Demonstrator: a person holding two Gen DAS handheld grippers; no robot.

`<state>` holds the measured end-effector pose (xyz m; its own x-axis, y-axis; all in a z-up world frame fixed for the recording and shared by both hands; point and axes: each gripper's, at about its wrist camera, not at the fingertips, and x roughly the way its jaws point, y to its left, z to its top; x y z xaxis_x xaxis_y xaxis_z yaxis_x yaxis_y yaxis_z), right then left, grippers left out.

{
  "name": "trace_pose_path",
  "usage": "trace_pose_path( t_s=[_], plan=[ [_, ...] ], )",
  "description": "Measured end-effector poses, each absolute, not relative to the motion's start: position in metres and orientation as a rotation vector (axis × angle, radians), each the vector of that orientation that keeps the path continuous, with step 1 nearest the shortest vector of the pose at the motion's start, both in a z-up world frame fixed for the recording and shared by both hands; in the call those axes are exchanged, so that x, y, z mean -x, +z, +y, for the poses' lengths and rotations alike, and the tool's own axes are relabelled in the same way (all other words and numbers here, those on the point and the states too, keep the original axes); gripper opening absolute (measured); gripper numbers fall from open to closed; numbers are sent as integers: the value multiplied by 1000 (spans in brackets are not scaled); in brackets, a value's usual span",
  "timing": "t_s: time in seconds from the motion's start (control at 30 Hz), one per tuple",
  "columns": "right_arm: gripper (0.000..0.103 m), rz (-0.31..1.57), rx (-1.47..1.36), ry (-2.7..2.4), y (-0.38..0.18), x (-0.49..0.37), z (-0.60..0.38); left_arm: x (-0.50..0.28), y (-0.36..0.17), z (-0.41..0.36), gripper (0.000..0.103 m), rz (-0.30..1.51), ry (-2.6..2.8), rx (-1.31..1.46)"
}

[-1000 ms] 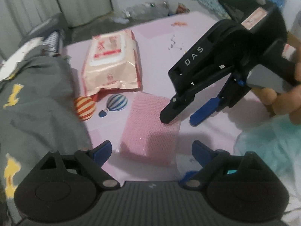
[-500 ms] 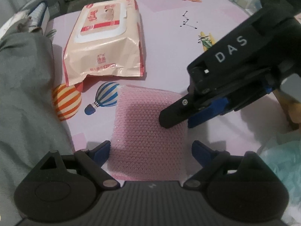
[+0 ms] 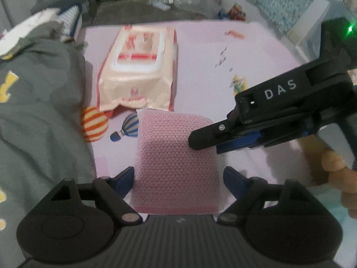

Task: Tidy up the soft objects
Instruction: 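Reach the right gripper to the pink mesh pad and close on it, then carry the pink mesh pad into the cardboard box and open the right gripper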

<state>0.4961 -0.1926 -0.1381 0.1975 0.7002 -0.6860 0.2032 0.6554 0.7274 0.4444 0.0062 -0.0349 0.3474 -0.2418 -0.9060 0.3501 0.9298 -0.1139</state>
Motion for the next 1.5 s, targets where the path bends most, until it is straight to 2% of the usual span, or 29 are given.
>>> trace_pose_path(
  t_s=[0.23,0.5,0.83,1.03,1.2,1.5],
  plan=[
    [32,1231,-849,462,-79,-460,-235,-399,29,-26,86,1032,-459,-78],
    [31,1108,-906,402,-36,-386,-338,-336,64,-126,86,966,-629,-116],
    [31,1059,-894,135,-24,-315,-493,-319,35,-279,86,987,-823,-110],
    [32,1014,-631,-50,-16,-314,-538,-323,-3,-346,87,1058,-855,-98],
    [32,967,-479,-93,-18,-305,-545,-324,-18,-342,87,1109,-832,-70],
    [32,950,-512,-62,-17,-283,-544,-313,14,-273,87,1028,-763,-61]
  ],
)
